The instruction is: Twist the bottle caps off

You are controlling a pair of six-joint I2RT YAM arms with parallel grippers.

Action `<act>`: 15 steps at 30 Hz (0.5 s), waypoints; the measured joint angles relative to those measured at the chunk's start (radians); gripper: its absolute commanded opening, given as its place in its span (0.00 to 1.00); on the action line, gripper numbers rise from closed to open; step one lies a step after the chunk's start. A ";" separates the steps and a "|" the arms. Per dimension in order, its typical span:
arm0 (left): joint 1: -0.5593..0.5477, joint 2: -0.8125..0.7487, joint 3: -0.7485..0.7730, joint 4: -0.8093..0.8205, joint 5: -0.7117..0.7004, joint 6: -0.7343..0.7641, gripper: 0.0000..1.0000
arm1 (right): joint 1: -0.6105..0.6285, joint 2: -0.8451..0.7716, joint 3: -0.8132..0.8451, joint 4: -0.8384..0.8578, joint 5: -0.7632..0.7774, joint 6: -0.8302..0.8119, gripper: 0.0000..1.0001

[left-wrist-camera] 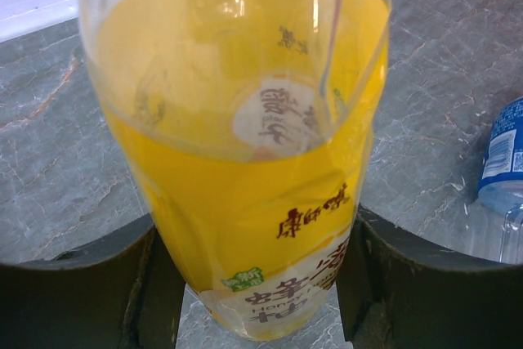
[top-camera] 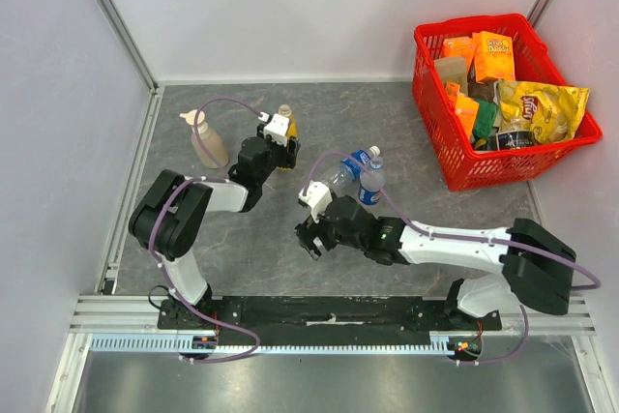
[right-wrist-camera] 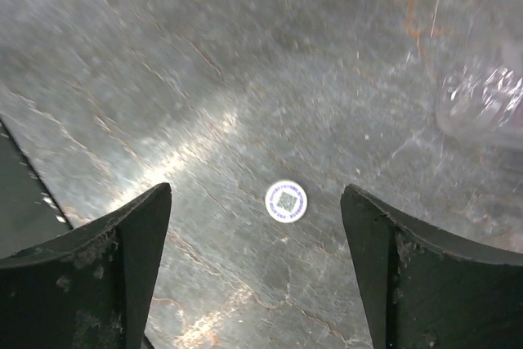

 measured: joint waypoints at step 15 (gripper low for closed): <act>0.000 0.011 0.053 -0.103 -0.024 -0.070 0.66 | 0.000 -0.241 0.101 -0.057 -0.059 -0.002 0.98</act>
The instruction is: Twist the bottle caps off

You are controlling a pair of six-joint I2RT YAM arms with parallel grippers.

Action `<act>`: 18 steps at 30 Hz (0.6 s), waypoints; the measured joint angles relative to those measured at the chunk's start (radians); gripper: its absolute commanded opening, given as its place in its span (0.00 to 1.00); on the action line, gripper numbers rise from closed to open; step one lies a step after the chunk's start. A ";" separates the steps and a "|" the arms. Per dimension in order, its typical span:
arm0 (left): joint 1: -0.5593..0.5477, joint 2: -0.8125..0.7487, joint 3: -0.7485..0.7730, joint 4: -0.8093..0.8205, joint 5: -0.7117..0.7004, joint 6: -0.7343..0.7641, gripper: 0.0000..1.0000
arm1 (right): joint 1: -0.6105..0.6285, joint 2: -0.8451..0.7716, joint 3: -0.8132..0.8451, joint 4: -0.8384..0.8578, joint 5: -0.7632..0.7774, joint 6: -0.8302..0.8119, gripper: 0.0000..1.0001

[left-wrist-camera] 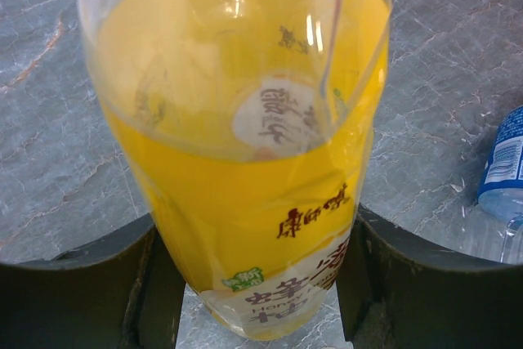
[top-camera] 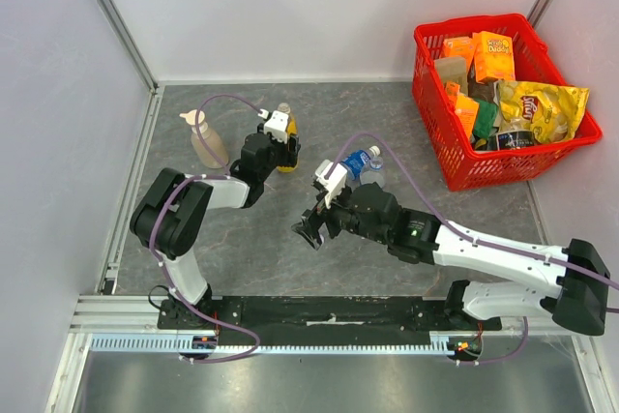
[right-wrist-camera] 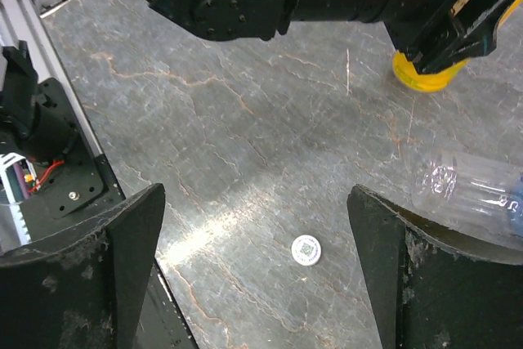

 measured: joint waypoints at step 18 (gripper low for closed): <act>0.000 0.006 0.021 -0.044 -0.021 -0.034 0.86 | 0.000 -0.026 0.023 -0.046 -0.015 -0.007 0.98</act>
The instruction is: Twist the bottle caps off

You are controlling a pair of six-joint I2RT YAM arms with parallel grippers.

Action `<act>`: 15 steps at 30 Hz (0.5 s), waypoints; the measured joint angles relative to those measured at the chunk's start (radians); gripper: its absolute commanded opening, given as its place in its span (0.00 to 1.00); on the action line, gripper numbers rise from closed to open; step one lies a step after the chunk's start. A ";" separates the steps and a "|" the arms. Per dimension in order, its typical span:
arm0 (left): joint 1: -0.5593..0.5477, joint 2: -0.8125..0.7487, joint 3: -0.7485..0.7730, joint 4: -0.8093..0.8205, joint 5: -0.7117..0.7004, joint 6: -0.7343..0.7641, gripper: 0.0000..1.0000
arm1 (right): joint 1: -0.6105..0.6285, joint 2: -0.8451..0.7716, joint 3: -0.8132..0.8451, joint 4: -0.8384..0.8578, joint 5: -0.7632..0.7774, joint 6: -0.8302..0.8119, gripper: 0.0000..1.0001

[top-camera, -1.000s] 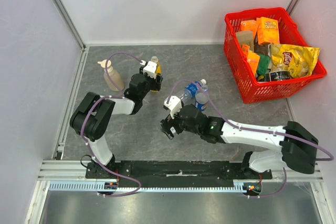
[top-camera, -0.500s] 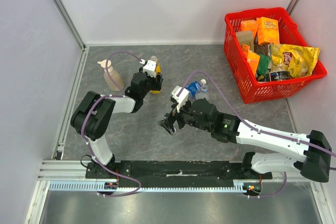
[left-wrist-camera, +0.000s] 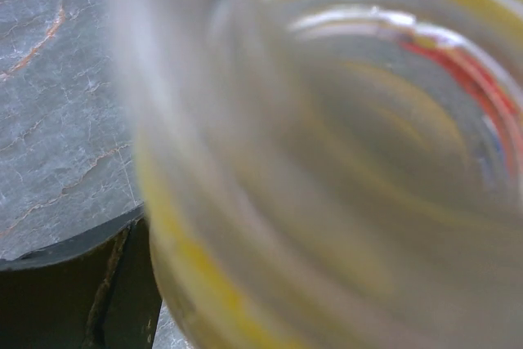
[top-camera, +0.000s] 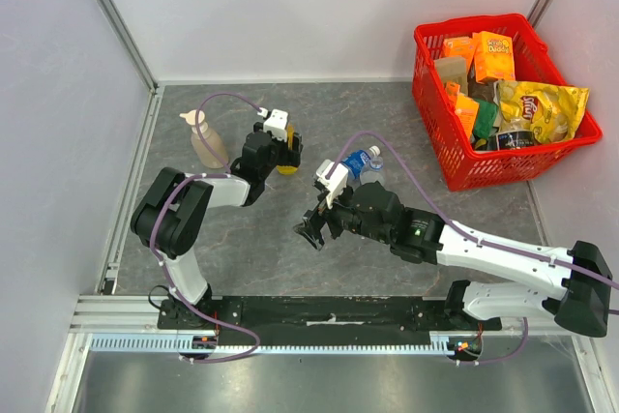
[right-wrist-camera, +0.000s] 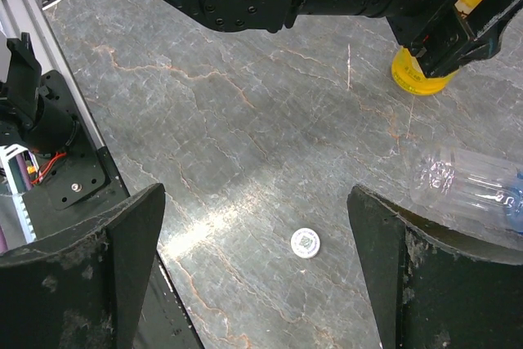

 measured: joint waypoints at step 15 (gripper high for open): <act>0.000 -0.102 -0.131 0.023 0.006 -0.011 0.94 | -0.003 -0.005 0.008 -0.002 0.000 0.001 0.98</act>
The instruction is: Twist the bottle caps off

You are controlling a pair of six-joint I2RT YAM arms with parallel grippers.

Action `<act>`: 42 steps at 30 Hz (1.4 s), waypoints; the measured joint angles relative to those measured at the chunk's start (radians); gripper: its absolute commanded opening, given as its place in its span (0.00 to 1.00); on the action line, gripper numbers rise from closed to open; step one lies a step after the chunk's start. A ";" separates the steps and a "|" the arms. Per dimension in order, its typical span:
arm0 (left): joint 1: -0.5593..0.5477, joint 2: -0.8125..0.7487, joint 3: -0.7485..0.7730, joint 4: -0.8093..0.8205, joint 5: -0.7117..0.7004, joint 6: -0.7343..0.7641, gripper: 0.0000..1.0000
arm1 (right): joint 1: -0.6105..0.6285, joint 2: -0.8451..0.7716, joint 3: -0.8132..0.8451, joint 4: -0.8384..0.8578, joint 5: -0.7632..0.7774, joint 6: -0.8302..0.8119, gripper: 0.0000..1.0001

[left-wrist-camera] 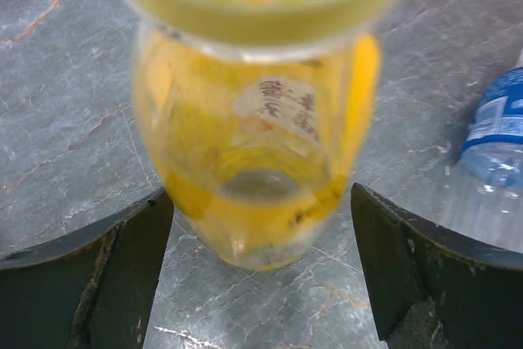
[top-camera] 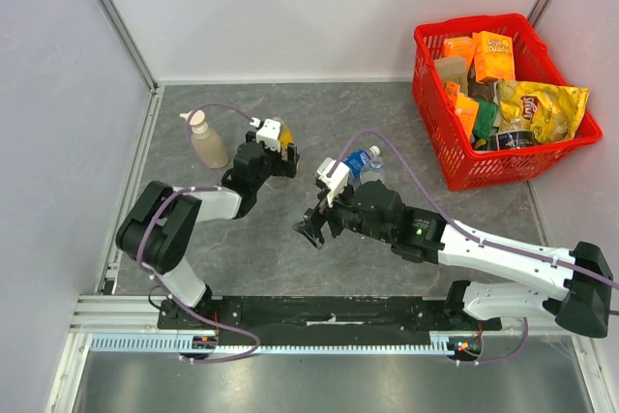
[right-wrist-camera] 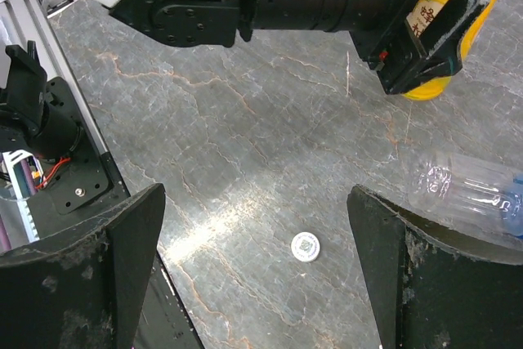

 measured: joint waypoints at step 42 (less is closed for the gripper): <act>0.000 -0.535 0.483 -0.897 0.640 -0.128 0.89 | -0.179 -0.241 0.083 -0.075 -0.026 -0.016 0.98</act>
